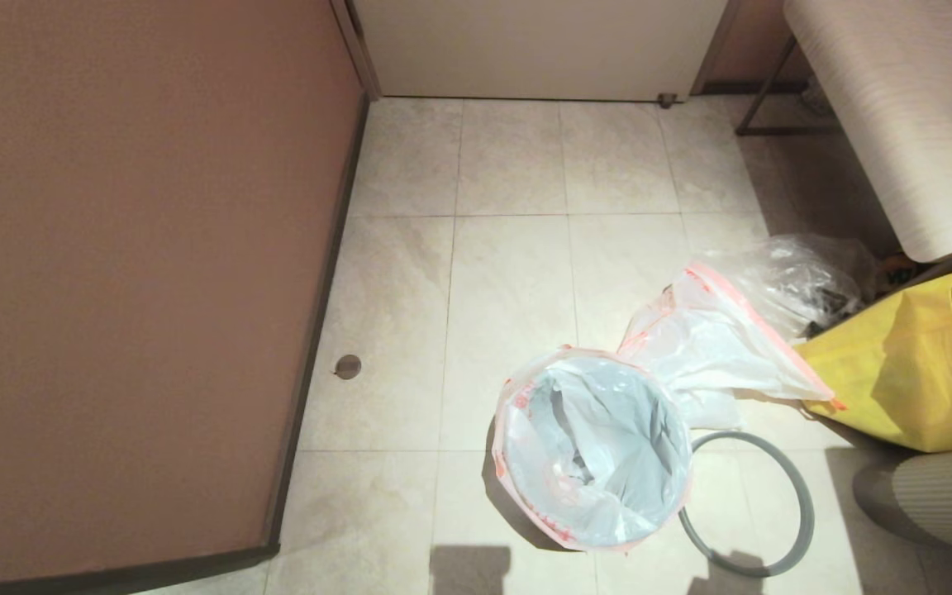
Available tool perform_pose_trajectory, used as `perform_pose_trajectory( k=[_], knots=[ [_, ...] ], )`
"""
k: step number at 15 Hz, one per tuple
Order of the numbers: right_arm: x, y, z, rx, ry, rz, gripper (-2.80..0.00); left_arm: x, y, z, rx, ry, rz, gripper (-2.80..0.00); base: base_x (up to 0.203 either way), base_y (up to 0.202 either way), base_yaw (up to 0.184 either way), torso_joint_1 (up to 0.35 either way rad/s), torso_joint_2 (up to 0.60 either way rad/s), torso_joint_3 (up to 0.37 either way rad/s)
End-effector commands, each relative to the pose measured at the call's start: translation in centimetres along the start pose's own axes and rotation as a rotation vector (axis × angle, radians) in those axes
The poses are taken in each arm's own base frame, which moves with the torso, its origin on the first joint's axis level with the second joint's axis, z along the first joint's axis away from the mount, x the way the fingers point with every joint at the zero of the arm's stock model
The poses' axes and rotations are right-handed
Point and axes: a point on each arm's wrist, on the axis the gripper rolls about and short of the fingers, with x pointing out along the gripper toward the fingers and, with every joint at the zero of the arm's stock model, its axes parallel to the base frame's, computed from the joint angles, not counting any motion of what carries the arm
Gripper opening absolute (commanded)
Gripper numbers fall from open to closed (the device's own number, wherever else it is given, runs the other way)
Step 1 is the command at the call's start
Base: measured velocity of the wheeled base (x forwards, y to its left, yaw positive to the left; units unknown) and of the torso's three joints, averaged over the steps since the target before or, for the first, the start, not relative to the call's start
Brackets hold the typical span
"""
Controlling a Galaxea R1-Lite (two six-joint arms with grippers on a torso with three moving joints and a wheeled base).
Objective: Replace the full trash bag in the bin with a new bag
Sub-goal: Place the trash can ring on the trash can
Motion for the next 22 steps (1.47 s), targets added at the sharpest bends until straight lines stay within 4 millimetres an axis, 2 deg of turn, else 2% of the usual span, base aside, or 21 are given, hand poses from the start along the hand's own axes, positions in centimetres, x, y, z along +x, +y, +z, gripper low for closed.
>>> perform_pose_trajectory(
  k=[1,6,8,10,16,19,22],
  knots=[
    [-0.4,-0.2,0.0,-0.008,-0.018,0.014,-2.80,0.0,0.0,0.0,0.001,0.004,-0.001,-2.80,0.000,0.000,0.000,0.000,0.00,0.000],
    [-0.8,-0.9,-0.9,-0.076,0.005,0.006,-2.80,0.0,0.0,0.0,0.001,0.002,0.000,-2.80,0.000,0.000,0.000,0.000,0.00,0.000],
    [-1.6,-1.4,-1.0,-0.076,-0.031,0.024,-2.80,0.0,0.0,0.0,0.001,0.004,-0.001,-2.80,0.000,0.000,0.000,0.000,0.00,0.000],
    [-2.2,-2.1,-1.7,-0.131,0.023,-0.010,-2.80,0.0,0.0,0.0,0.001,0.004,-0.001,-2.80,0.000,0.000,0.000,0.000,0.00,0.000],
    [-4.3,-2.6,-0.5,-0.335,0.148,-0.062,-2.80,0.0,0.0,0.0,0.001,0.004,-0.001,-2.80,0.000,0.000,0.000,0.000,0.00,0.000],
    [-3.5,-1.8,0.2,-0.360,0.115,-0.058,-2.80,0.0,0.0,0.0,0.001,0.004,-0.001,-2.80,0.000,0.000,0.000,0.000,0.00,0.000],
    [-0.3,0.6,1.4,-0.408,0.200,-0.104,-2.80,0.0,0.0,0.0,0.001,0.004,-0.001,-2.80,0.000,0.000,0.000,0.000,0.00,0.000]
  ],
)
